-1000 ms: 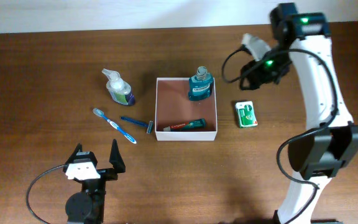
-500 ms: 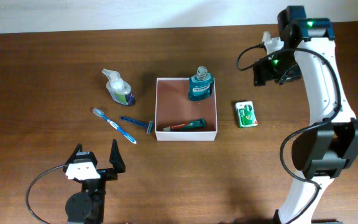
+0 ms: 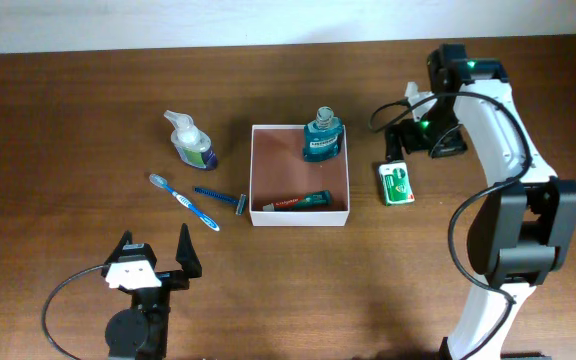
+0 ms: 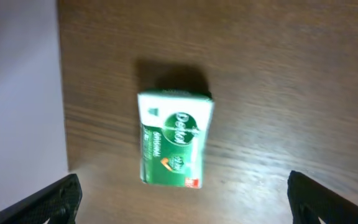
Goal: Pack container
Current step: 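Raise the right gripper and move it over the green Dettol soap, then lower the right gripper and close it on the Dettol soap box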
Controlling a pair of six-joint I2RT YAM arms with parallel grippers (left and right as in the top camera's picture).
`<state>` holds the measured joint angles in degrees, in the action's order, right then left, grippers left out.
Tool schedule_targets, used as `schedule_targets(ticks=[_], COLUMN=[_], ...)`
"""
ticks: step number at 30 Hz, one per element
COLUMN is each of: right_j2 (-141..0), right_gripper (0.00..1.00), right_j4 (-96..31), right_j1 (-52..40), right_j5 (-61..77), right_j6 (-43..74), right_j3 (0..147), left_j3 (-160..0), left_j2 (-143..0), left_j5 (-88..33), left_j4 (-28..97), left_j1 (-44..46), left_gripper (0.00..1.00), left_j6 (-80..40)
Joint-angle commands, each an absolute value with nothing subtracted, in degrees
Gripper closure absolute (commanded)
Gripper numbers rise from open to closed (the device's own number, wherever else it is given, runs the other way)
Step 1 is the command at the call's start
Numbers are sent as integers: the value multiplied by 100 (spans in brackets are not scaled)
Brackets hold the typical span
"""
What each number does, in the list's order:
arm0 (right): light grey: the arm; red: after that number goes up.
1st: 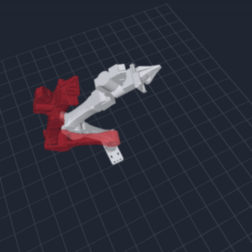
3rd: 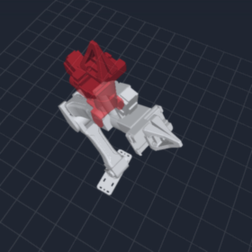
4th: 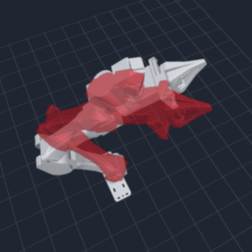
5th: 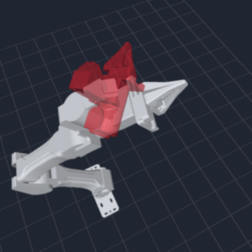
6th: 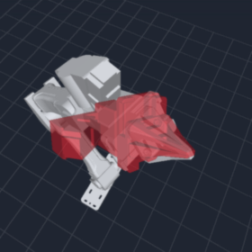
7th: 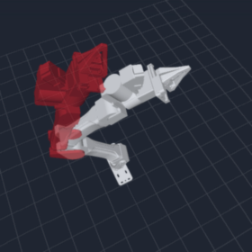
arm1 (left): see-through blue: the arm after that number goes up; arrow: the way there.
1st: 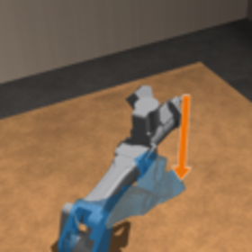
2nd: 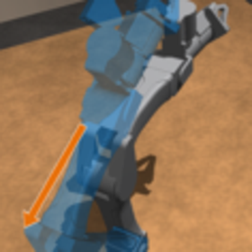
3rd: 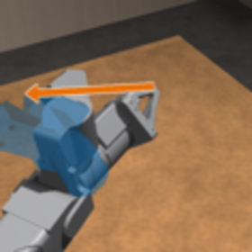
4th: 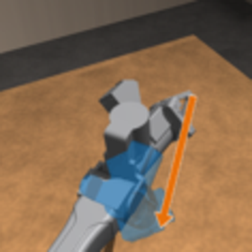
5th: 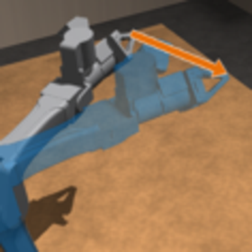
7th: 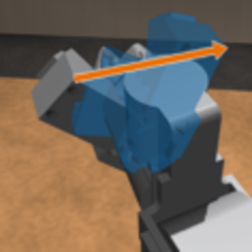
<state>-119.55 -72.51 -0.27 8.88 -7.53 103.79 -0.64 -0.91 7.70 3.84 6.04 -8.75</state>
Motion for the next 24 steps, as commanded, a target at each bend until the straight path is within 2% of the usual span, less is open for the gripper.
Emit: schedule_targets(ticks=[1, 7, 11, 15, 21, 24], right_j2=[-11848, -11848, -11850, -11850, -11850, -11850], right_gripper=[1, 1, 0, 9, 11, 19], right_j4=[-7157, -7172, -7008, -6779, -6528, -6333], right_j1=[-115, -121, -189, -290, -482, -565], right_j5=[1391, 1444, 963, 620, 615, 445], right_j6=[-628, -631, -631, -633, -635, -631], right_j3=[10337, 10326, 10114, 9762, 9535, 9483], left_j3=[-51, -51, -51, -51, -51, -51], left_j2=[-73, -73, -73, -73, -73, -73], left_j5=[729, 729, 729, 729, 729, 729], left_j4=[397, 397, 397, 397, 397, 397], left_j1=[624, 624, 624, 624, 624, 624], left_gripper=[0, 1, 1, 1, 1, 0], left_j6=[-784, -784, -784, -786, -784, -784])
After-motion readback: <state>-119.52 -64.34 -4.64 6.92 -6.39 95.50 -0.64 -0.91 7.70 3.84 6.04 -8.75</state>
